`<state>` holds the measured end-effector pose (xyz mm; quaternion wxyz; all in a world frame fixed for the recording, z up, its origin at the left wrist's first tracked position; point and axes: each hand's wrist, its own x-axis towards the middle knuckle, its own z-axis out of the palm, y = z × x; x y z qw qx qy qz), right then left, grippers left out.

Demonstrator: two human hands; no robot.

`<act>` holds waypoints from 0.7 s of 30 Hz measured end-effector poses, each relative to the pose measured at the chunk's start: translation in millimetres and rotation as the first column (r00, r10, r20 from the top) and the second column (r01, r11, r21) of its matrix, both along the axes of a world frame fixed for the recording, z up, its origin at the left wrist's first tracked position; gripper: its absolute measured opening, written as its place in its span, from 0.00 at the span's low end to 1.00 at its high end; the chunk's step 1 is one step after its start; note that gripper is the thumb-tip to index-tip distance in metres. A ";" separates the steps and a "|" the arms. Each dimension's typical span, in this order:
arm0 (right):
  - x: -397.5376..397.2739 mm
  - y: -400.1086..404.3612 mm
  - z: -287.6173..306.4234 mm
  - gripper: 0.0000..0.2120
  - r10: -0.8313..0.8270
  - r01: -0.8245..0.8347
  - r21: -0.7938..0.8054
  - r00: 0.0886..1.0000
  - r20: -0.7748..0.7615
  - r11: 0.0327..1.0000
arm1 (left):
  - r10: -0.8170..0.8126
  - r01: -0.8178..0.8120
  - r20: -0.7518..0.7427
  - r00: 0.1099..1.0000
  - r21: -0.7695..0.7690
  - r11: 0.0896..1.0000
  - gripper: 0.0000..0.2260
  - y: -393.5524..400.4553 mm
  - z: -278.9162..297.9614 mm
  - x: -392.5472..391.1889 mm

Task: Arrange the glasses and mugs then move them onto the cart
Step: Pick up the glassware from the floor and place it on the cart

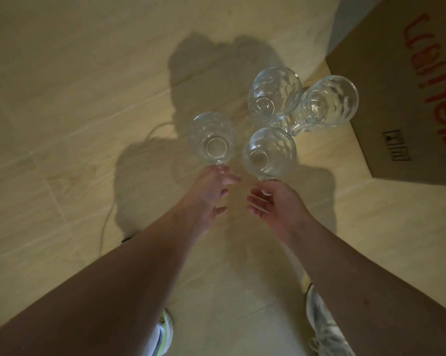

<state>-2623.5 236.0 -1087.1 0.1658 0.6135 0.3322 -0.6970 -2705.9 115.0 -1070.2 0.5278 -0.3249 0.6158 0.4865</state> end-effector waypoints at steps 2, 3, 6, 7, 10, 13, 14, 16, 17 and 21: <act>5.5 5.8 8.3 0.04 0.002 -0.003 0.010 0.998 0.055 1.000 | 0.037 -0.037 0.020 0.999 0.007 0.999 0.13 -3.1 9.0 -1.1; 9.0 7.3 13.1 0.04 0.013 -0.014 0.013 0.997 0.078 1.000 | 0.058 -0.059 0.043 0.997 0.013 0.998 0.12 -6.2 15.4 -2.1; 21.4 7.3 40.4 0.04 0.123 -0.126 0.012 0.982 0.146 0.992 | 0.136 -0.139 0.158 0.978 0.009 0.990 0.08 -17.1 43.2 -1.5; 28.3 5.9 52.6 0.04 0.149 -0.153 0.012 0.975 0.167 0.988 | 0.150 -0.152 0.197 0.969 -0.004 0.988 0.08 -21.4 56.3 2.4; 43.7 3.9 102.4 0.05 0.157 -0.162 0.014 0.970 0.186 0.987 | 0.115 -0.111 0.222 0.968 -0.031 0.993 0.08 -33.8 106.7 14.1; 40.7 10.4 170.7 0.06 0.183 -0.191 0.031 0.970 0.158 0.981 | 0.081 -0.072 0.170 0.982 -0.063 0.995 0.07 -36.0 173.1 10.7; 35.0 14.3 194.7 0.06 0.205 -0.213 0.044 0.968 0.145 0.976 | 0.076 -0.065 0.150 0.986 -0.071 0.995 0.07 -34.6 196.5 5.4; 22.2 24.4 244.8 0.06 0.255 -0.264 0.082 0.960 0.113 0.961 | 0.058 -0.052 0.104 0.993 -0.064 0.997 0.08 -28.0 246.5 -8.1; 14.7 31.0 272.1 0.05 0.273 -0.283 0.107 0.957 0.092 0.953 | 0.046 -0.042 0.078 0.996 -0.049 0.998 0.08 -22.4 273.8 -15.8; -18.2 60.4 384.4 0.05 0.334 -0.327 0.204 0.943 -0.001 0.923 | 0.025 -0.024 -0.057 0.998 0.019 1.000 0.15 2.1 390.0 -51.8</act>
